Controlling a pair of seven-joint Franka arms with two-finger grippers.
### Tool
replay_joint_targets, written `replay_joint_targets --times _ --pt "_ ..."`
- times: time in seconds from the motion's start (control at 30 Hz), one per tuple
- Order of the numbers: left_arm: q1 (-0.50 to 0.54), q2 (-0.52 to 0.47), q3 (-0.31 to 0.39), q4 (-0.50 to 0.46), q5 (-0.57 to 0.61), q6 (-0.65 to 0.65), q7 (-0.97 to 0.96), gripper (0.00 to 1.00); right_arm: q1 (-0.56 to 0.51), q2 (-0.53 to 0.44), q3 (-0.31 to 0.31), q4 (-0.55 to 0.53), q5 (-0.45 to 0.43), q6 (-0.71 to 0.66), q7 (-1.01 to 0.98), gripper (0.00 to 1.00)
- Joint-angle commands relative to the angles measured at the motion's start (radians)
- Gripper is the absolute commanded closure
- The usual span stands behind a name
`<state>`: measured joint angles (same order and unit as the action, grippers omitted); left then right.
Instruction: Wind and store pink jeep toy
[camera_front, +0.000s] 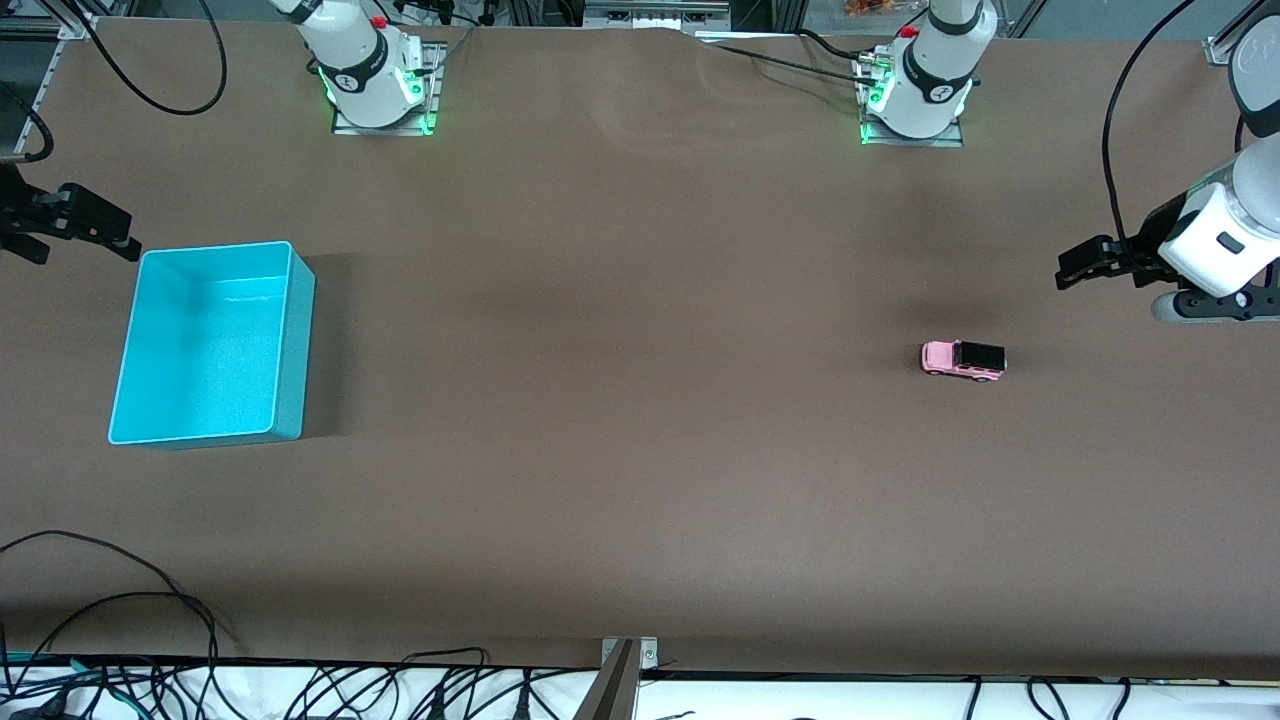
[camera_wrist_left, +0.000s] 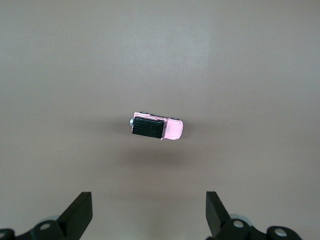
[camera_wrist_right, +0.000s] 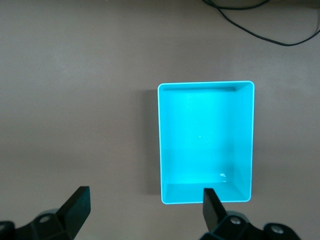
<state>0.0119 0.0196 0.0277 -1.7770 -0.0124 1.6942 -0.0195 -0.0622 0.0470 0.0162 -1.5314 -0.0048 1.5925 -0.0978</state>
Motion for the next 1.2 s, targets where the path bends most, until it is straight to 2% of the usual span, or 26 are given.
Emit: replay_joint_targets --times 0.0,1.17 --pt "0.006 -0.007 0.000 -0.004 -0.006 0.005 -0.003 0.00 -0.002 0.001 0.002 0.019 -0.004 -0.017 0.000 0.00" --pt "0.008 -0.004 0.000 -0.004 -0.006 0.005 -0.003 0.00 0.001 0.007 0.005 0.022 -0.001 -0.011 -0.008 0.00"
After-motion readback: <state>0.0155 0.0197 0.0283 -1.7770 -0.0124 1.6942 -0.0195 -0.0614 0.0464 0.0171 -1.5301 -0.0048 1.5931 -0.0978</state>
